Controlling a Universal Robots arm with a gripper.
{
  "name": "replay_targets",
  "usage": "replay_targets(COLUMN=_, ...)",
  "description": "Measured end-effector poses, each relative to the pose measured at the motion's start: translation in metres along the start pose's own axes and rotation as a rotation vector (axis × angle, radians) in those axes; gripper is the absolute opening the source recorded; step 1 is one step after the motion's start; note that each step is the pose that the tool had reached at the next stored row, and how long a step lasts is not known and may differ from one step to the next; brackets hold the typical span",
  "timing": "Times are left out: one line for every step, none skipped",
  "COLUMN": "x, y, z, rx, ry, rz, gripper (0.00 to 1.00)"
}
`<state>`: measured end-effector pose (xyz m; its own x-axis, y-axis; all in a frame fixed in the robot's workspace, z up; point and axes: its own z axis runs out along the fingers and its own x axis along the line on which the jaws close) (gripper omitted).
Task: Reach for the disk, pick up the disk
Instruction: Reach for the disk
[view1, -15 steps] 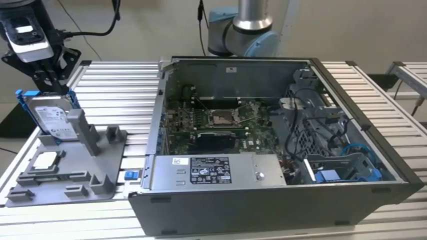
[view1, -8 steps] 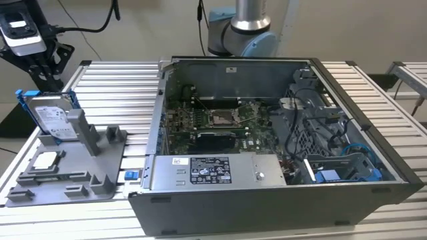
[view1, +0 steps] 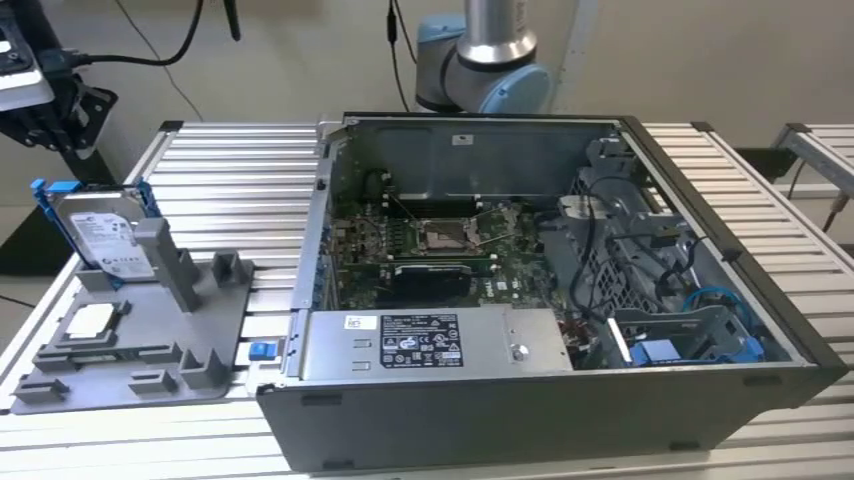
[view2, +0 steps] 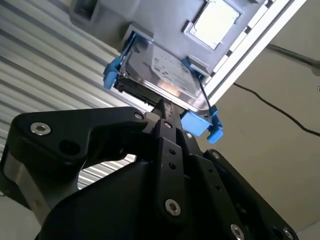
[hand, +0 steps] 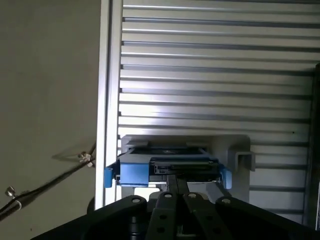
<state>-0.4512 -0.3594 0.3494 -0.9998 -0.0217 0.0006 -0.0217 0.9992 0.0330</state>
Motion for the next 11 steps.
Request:
replay_targets(x=0.0043, y=0.0001, z=0.0002, rx=0.0000, ry=0.0001, rz=-0.001, gripper=0.00)
replay_targets(x=0.0078, y=0.0001, z=0.0003, rx=-0.0001, ry=0.0000, rz=-0.002, gripper=0.00)
replay_targets(x=0.0097, y=0.0000, z=0.0004, rx=0.0000, ry=0.0002, rz=-0.005, gripper=0.00)
replay_targets(x=0.0112, y=-0.0003, z=0.0004, rx=0.0000, ry=0.0003, rz=-0.008, gripper=0.00)
replay_targets(x=0.0126, y=-0.0006, z=0.0004, rx=0.0000, ry=0.0003, rz=-0.011, gripper=0.00)
replay_targets(x=0.0134, y=-0.0010, z=0.0004, rx=0.0000, ry=0.0005, rz=-0.014, gripper=0.00)
replay_targets(x=0.0143, y=-0.0014, z=0.0004, rx=0.0000, ry=0.0005, rz=-0.016, gripper=0.00)
replay_targets(x=0.0154, y=-0.0018, z=0.0004, rx=0.0000, ry=0.0007, rz=-0.019, gripper=0.00)
replay_targets(x=0.0164, y=-0.0023, z=0.0004, rx=0.0000, ry=0.0007, rz=-0.022, gripper=0.00)
replay_targets(x=0.0173, y=-0.0031, z=0.0004, rx=0.0000, ry=0.0008, rz=-0.024, gripper=0.00)
replay_targets(x=0.0182, y=-0.0040, z=0.0004, rx=0.0000, ry=0.0009, rz=-0.026, gripper=0.00)
